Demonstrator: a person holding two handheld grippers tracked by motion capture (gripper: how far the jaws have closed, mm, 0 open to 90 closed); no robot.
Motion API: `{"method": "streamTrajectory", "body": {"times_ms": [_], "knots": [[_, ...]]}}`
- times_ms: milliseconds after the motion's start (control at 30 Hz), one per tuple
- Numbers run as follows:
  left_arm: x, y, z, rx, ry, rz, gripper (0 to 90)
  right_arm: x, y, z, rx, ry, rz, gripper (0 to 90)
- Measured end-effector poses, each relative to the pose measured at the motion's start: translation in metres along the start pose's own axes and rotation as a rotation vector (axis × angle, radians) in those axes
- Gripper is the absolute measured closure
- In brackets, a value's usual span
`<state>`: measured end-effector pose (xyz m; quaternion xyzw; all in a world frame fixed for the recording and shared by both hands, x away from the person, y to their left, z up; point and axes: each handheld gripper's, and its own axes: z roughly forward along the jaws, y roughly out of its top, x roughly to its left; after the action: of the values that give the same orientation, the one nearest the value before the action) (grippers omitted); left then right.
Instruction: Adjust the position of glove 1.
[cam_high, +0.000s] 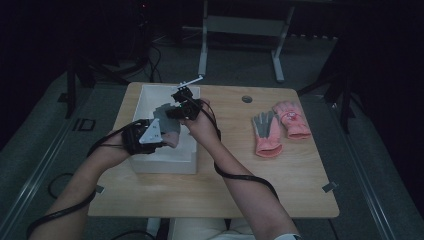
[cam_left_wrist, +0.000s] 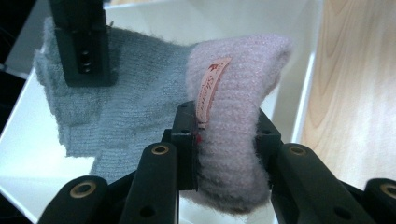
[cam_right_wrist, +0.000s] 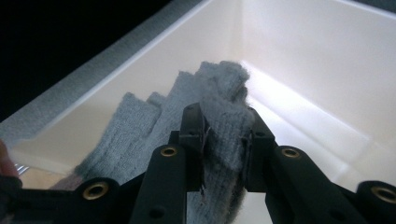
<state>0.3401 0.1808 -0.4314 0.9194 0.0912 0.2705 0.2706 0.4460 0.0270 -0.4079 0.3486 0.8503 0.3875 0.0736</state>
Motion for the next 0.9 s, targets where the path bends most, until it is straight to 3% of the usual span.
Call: {"method": "streamTrajectory", "body": {"times_ms": [33, 100, 133, 200, 267, 300, 333, 500, 600, 667, 767, 867, 900], "knots": [[0.000, 0.000, 0.000, 0.000, 0.000, 0.000, 69.9, 0.000, 0.000, 0.000, 0.000, 0.000, 0.000, 74.5], [0.001, 0.006, 0.017, 0.060, -0.011, 0.047, 69.9, -0.010, -0.002, 0.008, 0.036, -0.024, 0.013, 74.5], [0.001, 0.006, 0.017, 0.060, -0.011, 0.047, 69.9, -0.011, -0.003, 0.010, 0.046, -0.032, 0.015, 74.5], [0.001, 0.011, 0.035, 0.102, -0.039, 0.072, 69.9, -0.015, -0.004, 0.014, 0.071, -0.056, 0.014, 74.5], [0.002, 0.013, 0.046, 0.141, -0.047, 0.117, 69.9, -0.019, -0.006, 0.018, 0.096, -0.076, 0.012, 74.3], [0.002, 0.013, 0.046, 0.141, -0.047, 0.117, 69.9, -0.019, -0.006, 0.018, 0.096, -0.076, 0.012, 74.3], [0.005, 0.013, 0.055, 0.165, -0.060, 0.123, 69.9, -0.023, -0.006, 0.025, 0.131, -0.105, 0.017, 74.2], [0.011, 0.009, 0.069, 0.164, -0.092, 0.096, 69.9, -0.029, -0.003, 0.032, 0.176, -0.126, -0.005, 73.0], [0.018, 0.007, 0.081, 0.191, -0.117, 0.070, 69.8, -0.033, -0.003, 0.033, 0.192, -0.130, -0.006, 69.6], [0.020, 0.007, 0.085, 0.200, -0.127, 0.059, 69.8, -0.036, -0.004, 0.030, 0.182, -0.134, -0.003, 70.0], [0.026, 0.006, 0.097, 0.254, -0.177, 0.007, 69.7, -0.040, -0.006, 0.019, 0.145, -0.155, -0.006, 68.3], [0.027, 0.003, 0.102, 0.274, -0.189, 0.006, 69.5, -0.041, -0.006, 0.006, 0.111, -0.144, -0.010, 67.4], [0.027, 0.002, 0.104, 0.282, -0.214, 0.009, 69.5, -0.040, -0.006, 0.002, 0.102, -0.145, -0.019, 67.1]]}}
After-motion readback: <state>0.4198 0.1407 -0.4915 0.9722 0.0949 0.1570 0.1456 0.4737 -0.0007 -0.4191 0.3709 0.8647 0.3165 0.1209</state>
